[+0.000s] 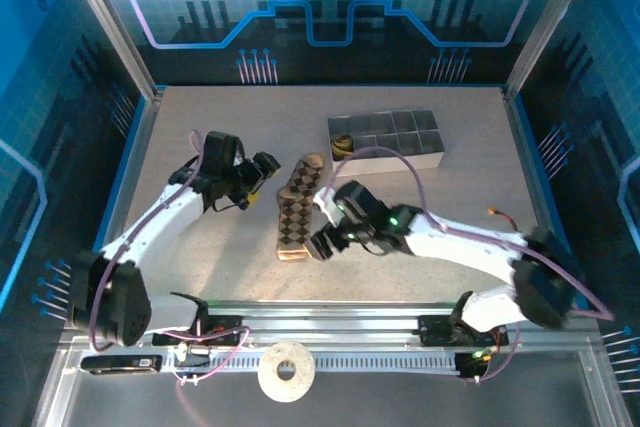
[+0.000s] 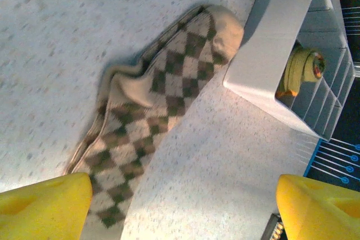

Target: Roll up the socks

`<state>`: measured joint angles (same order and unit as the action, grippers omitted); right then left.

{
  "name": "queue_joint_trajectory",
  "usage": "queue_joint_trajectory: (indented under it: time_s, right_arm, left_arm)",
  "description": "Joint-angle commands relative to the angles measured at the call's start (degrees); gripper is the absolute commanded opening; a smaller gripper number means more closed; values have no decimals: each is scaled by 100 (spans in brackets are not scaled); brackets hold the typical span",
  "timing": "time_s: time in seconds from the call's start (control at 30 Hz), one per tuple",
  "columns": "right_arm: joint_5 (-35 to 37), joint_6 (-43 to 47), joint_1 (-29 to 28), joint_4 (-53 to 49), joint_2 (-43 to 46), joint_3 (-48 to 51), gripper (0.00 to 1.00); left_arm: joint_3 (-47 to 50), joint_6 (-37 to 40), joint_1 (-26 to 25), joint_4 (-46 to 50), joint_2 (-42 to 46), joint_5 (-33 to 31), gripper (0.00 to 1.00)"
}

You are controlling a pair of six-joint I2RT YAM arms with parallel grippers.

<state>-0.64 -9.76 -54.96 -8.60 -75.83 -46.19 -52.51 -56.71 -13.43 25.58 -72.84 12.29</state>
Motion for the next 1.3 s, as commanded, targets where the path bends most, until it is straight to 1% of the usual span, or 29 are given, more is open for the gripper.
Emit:
queue_joint_trajectory:
  time_s: [0.0,0.03,0.1,0.13,0.17,0.27,0.3,0.37,0.4,0.5,0.57,0.8,0.9,0.97,1.0,1.03,1.27]
  right_arm:
    - [579,2661,-252,1788,302,972,100]
    - [598,2970,-237,1660,203,875,100]
    - [460,3596,-248,955,-202,423,100]
    - [410,3897,-292,683,-394,260,97]
    - [469,4123,-345,736,-538,262,97]
    - [769,4625,-468,1489,-899,453,95]
    - [813,4706,-493,1482,-1065,352,93]
    - [850,4813,-564,1351,-1439,85,87]
    - [842,4852,-603,1327,-1564,-12,85]
    - [897,4848,-709,1385,-1967,-253,78]
    - [979,4788,-746,1301,-2276,-390,69]
    - [1072,4586,-761,986,-2901,-953,48]
    - [1137,4453,-749,858,-3058,-1109,30]
    - [988,4352,-744,593,-3060,-1252,12]
    - [902,4306,-745,494,-3012,-1282,5]
    - [787,4237,-747,420,-2915,-1280,0]
    - [-103,3577,-771,14,-2174,-1116,0]
  left_arm:
    - [516,-320,25,691,681,141,86]
    - [696,-420,43,757,958,187,86]
    - [1024,-663,77,860,1471,291,85]
    - [1190,-820,78,894,1745,342,84]
    - [1370,-965,78,893,1986,408,83]
    - [1734,-1245,77,1019,2499,476,82]
    - [1830,-1278,82,1056,2624,468,82]
    - [1983,-1401,79,1126,2845,417,81]
    - [2041,-1442,78,1120,2916,415,81]
    - [2112,-1493,80,1171,3034,388,80]
    - [2113,-1484,80,1207,3052,371,80]
    - [2105,-1447,78,1234,3073,401,80]
    - [2087,-1434,79,1243,3076,404,79]
    - [2054,-1421,85,1268,3074,401,79]
    - [2036,-1413,86,1285,3083,393,79]
    - [2004,-1389,86,1317,3087,375,79]
    - [2099,-1406,86,1365,3112,400,79]
